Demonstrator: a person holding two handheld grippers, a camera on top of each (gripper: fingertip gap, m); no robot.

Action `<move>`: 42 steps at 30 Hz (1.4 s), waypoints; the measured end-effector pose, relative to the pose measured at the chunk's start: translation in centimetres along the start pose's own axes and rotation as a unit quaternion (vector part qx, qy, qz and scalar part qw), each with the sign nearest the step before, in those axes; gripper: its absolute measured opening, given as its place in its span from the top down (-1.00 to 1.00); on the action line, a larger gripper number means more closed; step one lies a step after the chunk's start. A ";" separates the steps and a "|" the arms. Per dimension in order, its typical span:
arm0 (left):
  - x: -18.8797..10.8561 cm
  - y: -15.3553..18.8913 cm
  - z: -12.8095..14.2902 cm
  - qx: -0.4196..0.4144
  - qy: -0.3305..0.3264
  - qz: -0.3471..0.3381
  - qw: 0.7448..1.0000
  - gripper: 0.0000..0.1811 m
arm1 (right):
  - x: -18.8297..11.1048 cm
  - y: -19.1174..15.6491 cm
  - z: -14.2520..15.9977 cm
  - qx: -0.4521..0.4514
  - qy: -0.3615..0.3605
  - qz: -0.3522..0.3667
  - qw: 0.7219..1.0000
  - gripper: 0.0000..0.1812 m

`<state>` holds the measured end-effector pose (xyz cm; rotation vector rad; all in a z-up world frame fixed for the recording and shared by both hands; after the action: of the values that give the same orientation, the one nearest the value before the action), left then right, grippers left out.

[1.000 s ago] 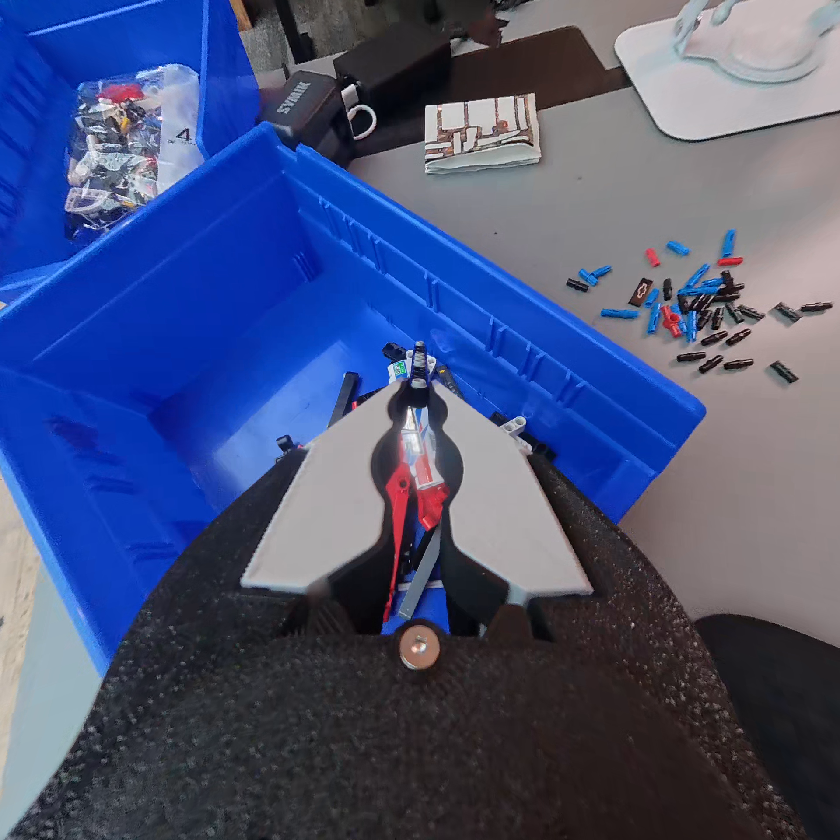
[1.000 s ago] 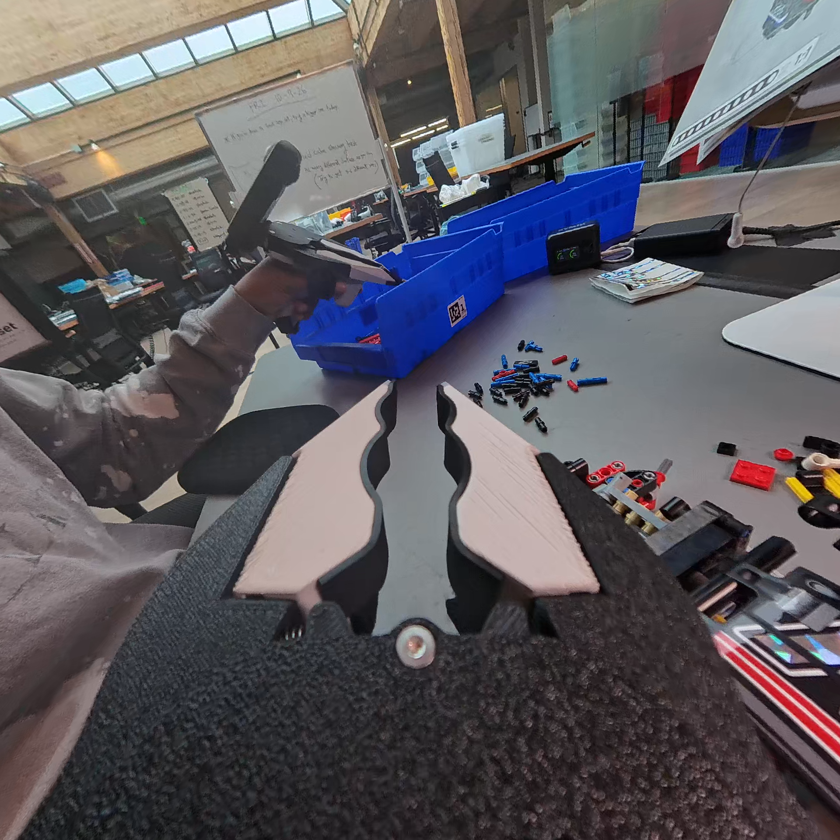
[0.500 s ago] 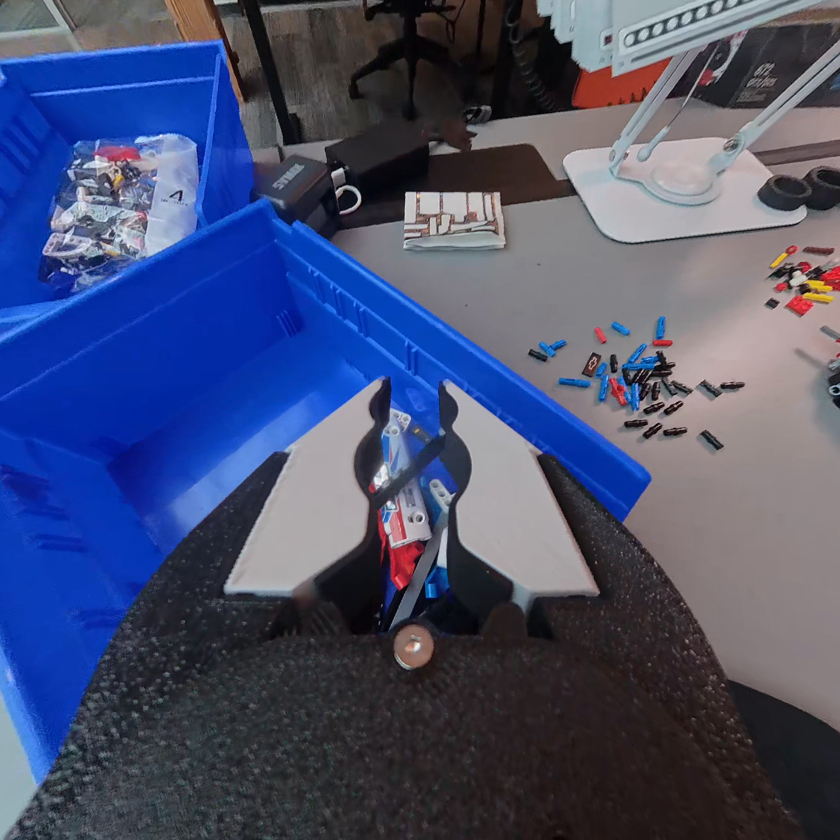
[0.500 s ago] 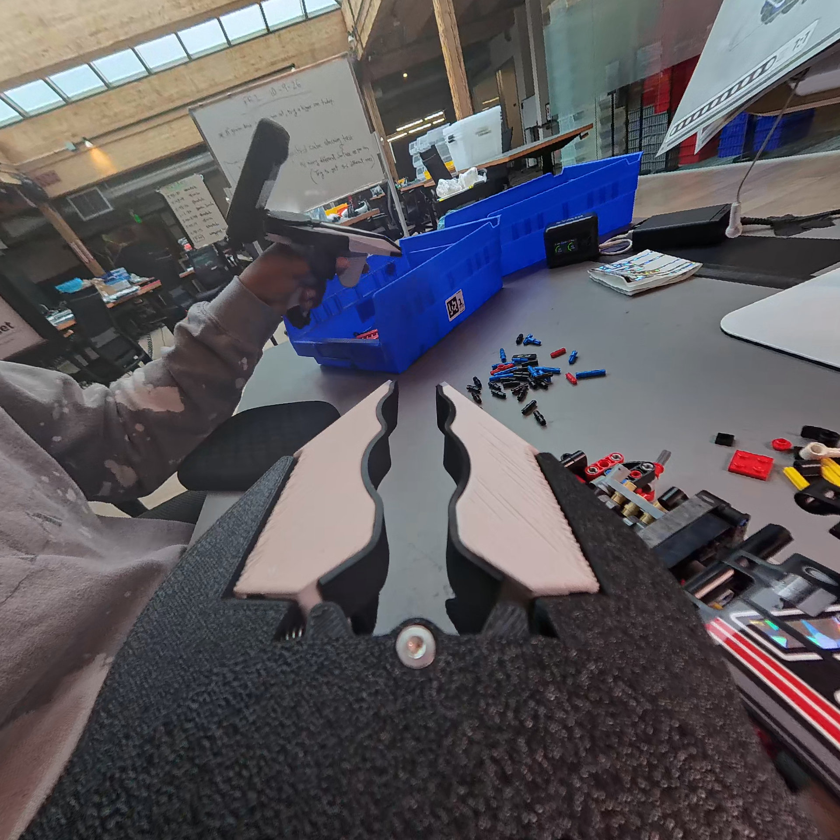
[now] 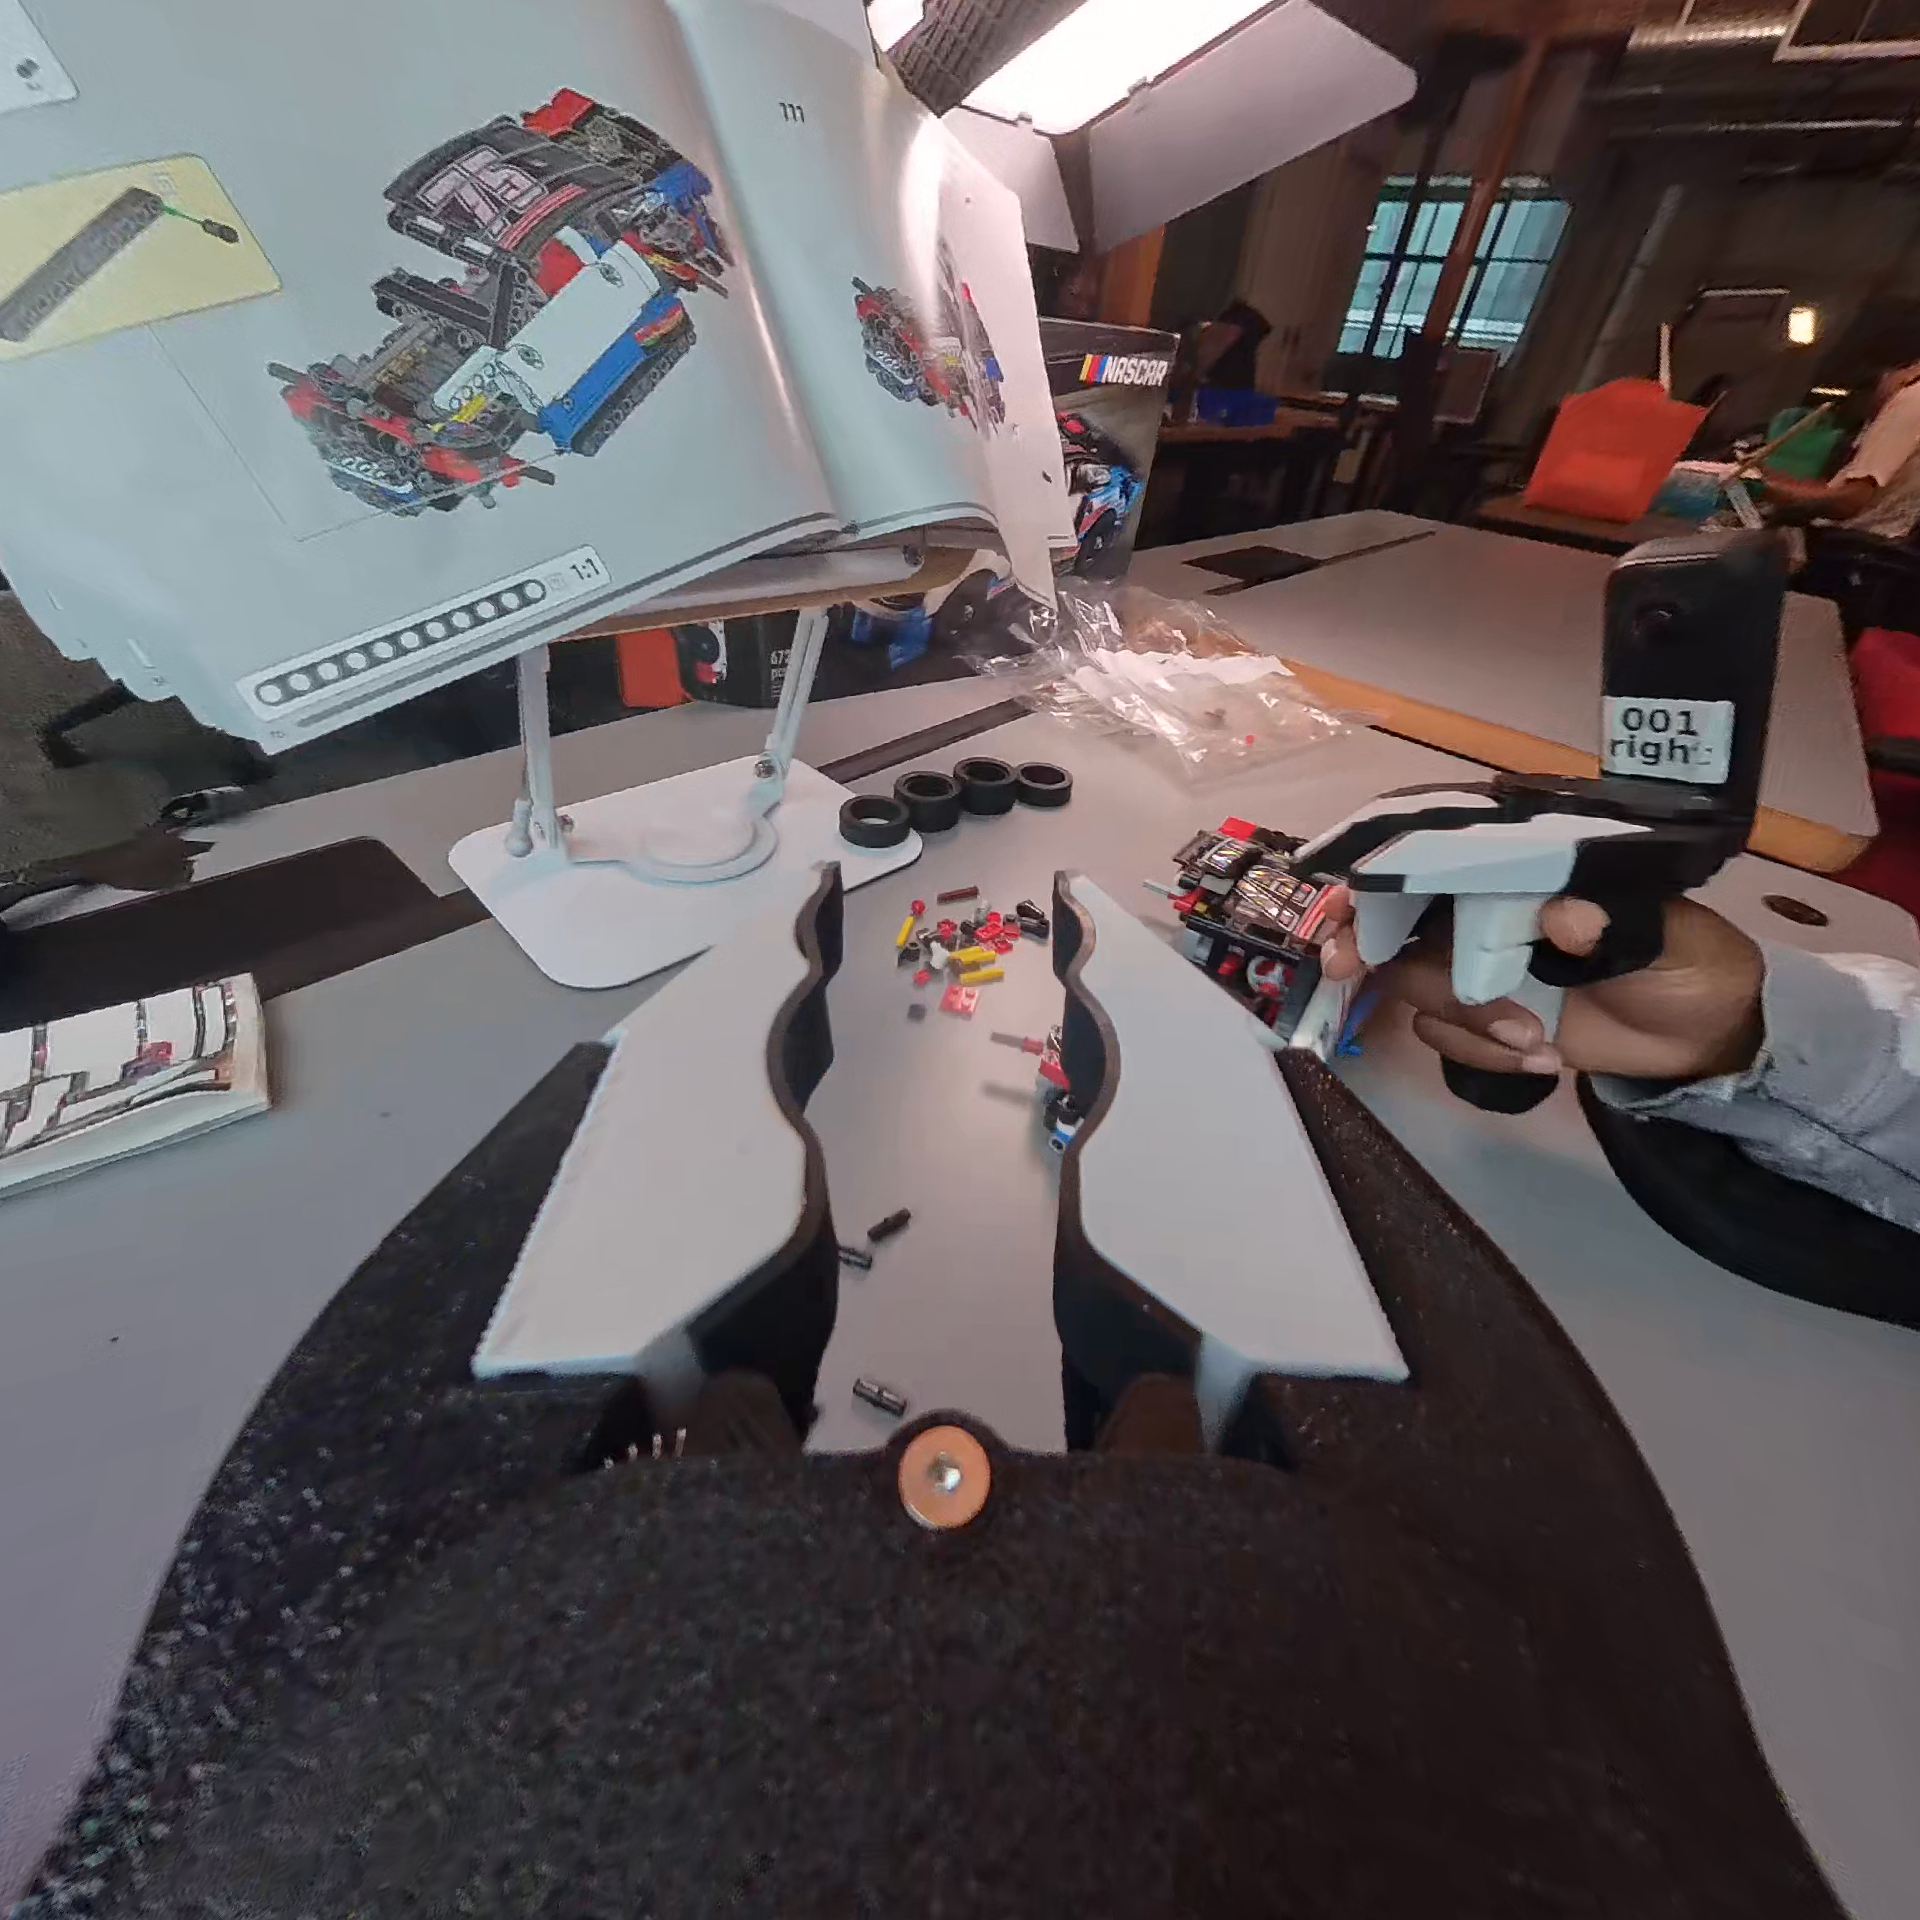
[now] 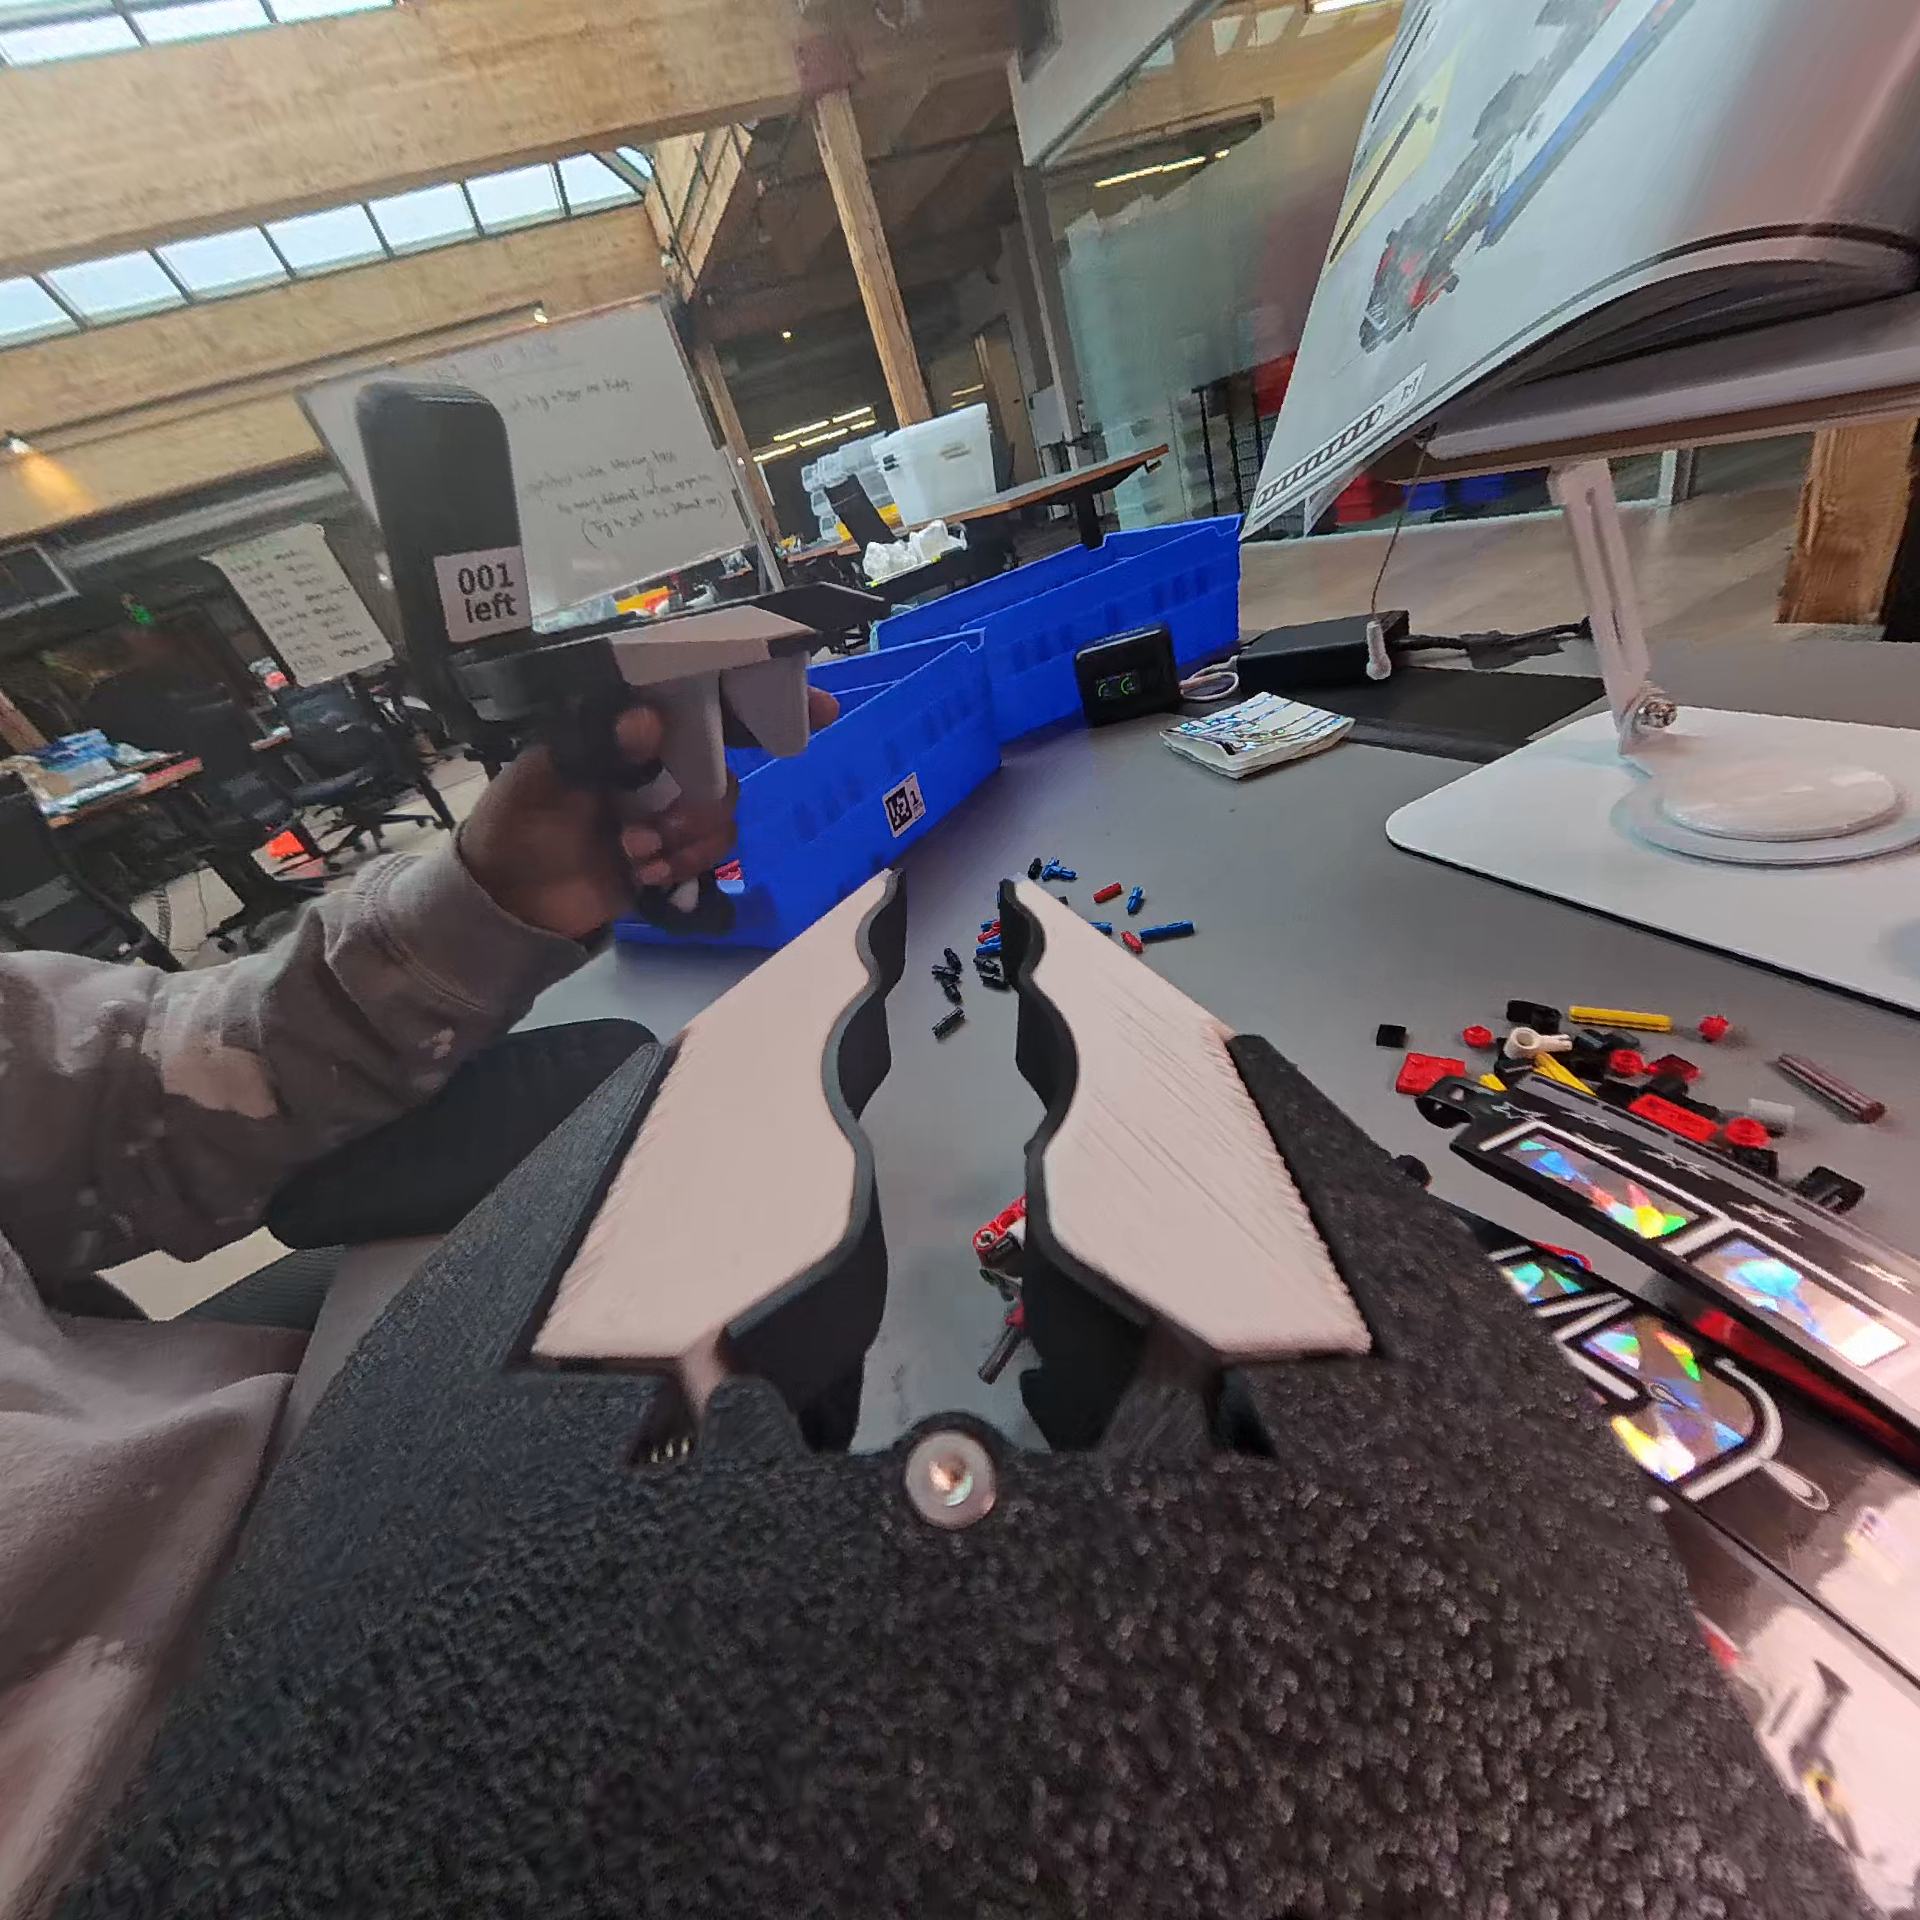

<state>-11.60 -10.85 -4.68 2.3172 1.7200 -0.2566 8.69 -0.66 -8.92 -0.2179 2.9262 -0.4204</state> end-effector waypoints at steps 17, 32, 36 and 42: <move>11.5 -14.0 -2.4 -0.292 0.078 -0.107 0.947 -0.01 | 0.2 0.0 0.6 -0.002 0.001 0.003 1.000 0.81; 10.1 -14.7 -3.7 -0.335 0.190 0.028 0.922 0.90 | 0.8 -0.6 1.2 -0.016 -0.021 -0.007 1.000 0.81; 9.5 -14.1 -4.2 -0.304 0.202 0.025 0.930 1.00 | 0.9 -0.7 1.3 -0.017 -0.025 -0.007 1.000 0.81; 8.5 -12.3 -5.2 -0.242 0.228 0.057 0.941 1.00 | 1.0 -0.8 1.4 -0.020 -0.027 -0.006 0.999 0.82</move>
<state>-20.96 1.91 -3.21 2.1826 1.5802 0.7019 8.03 -1.94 -10.16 -0.2497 2.8831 -0.3521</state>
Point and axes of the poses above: each gripper's, where its closed fingertips meet, x out along the fingers, z out of its underside, y = z × x across the jaws, the point moved 6 cm from there along -x, back along the fingers, and after that the axes turned 12 degrees about -y, right-handed, at the moved point
